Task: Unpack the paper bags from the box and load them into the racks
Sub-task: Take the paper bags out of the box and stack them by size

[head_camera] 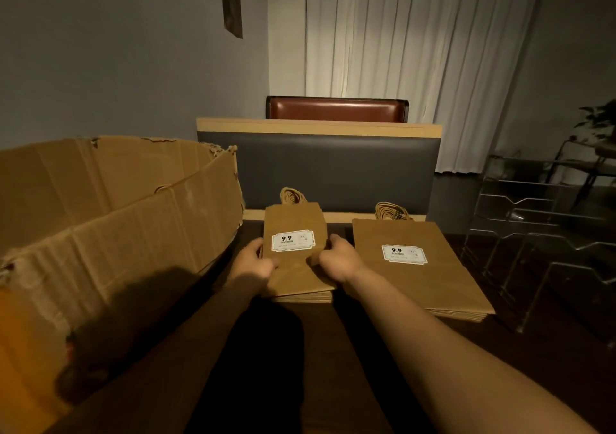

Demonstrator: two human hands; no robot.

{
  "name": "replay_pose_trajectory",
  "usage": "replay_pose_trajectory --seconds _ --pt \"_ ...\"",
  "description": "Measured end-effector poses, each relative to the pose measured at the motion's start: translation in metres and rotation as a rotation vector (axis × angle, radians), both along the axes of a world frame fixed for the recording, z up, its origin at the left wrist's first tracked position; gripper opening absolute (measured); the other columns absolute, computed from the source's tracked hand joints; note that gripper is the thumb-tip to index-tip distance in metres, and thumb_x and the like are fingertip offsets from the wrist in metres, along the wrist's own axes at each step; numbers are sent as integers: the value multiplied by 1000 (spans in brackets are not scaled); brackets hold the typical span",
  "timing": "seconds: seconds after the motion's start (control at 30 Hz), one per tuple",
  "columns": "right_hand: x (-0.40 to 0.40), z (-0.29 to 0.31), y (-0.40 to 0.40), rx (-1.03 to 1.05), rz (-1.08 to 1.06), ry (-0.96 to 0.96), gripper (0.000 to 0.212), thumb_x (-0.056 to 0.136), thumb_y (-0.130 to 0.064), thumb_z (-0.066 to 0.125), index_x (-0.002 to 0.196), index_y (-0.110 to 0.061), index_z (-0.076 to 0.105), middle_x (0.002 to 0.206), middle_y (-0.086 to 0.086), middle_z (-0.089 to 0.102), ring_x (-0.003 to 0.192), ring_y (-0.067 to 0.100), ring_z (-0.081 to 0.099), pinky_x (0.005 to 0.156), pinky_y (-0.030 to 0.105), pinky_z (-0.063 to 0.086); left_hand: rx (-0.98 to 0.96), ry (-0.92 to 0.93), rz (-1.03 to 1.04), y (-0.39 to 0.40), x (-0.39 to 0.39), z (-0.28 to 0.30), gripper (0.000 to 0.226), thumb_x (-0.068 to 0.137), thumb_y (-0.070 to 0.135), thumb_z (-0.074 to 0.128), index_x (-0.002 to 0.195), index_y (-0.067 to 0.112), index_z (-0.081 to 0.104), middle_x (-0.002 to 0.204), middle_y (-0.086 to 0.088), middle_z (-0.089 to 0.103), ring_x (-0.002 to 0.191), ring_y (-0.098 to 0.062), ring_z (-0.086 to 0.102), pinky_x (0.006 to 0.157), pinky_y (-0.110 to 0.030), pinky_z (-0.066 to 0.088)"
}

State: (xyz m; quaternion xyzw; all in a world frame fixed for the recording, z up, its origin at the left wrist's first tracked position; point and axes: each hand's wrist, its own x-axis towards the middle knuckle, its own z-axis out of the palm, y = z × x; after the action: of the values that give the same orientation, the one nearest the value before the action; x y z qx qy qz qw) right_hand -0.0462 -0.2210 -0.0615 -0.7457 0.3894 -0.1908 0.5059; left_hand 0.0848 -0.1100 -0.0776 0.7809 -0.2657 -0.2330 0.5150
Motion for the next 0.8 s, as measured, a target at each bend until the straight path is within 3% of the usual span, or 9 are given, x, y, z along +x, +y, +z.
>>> replay_pose_trajectory --seconds 0.1,0.2,0.3,0.33,0.43,0.5,0.73,0.8 --pt "3 -10 3 213 -99 -164 34 85 -10 61 117 -8 50 110 6 69 97 22 61 78 33 49 -94 223 -39 -10 13 -5 58 77 32 74 129 12 57 131 0 63 115 -23 60 107 -42 42" --pt "5 -14 11 304 -82 -242 38 91 -13 58 128 -16 51 112 0 67 101 17 62 79 28 49 -116 277 -55 -26 33 -31 80 60 47 75 134 23 58 126 -4 66 114 -28 62 107 -51 43" --pt "4 -13 15 315 -76 -246 46 94 -21 58 138 -15 46 122 2 65 107 18 60 95 33 48 -110 335 -28 -33 47 -43 100 46 59 76 139 28 53 132 -3 62 117 -28 60 107 -51 42" --pt "1 -11 16 326 -84 -249 48 96 -24 58 141 -14 44 126 2 63 105 17 59 96 34 47 -120 348 -30 -30 42 -35 94 53 57 76 139 25 53 131 -4 63 116 -27 61 107 -50 43" --pt "-9 -3 26 357 -92 -236 58 100 -31 55 151 -15 32 133 6 56 95 12 50 89 29 38 -130 395 -50 -11 13 -8 49 85 42 67 127 16 60 117 -10 69 107 -29 66 104 -49 47" --pt "-12 -5 30 360 -98 -233 60 102 -33 52 153 -15 28 137 8 54 97 14 46 88 28 36 -144 412 -62 -7 5 -6 32 93 36 62 118 16 65 110 -11 71 103 -30 67 101 -45 49" --pt "-7 -9 27 307 -122 -204 60 100 -37 53 150 -12 32 140 8 54 104 17 48 91 30 38 -57 296 -75 -18 5 -6 39 99 46 51 124 17 58 100 -1 65 92 -18 63 74 -31 46" --pt "-7 -8 26 326 -129 -195 63 100 -41 53 151 -11 32 133 7 56 101 17 48 89 31 37 -29 312 -86 -18 5 -2 42 99 50 48 122 17 59 99 -1 66 93 -18 63 77 -31 47"
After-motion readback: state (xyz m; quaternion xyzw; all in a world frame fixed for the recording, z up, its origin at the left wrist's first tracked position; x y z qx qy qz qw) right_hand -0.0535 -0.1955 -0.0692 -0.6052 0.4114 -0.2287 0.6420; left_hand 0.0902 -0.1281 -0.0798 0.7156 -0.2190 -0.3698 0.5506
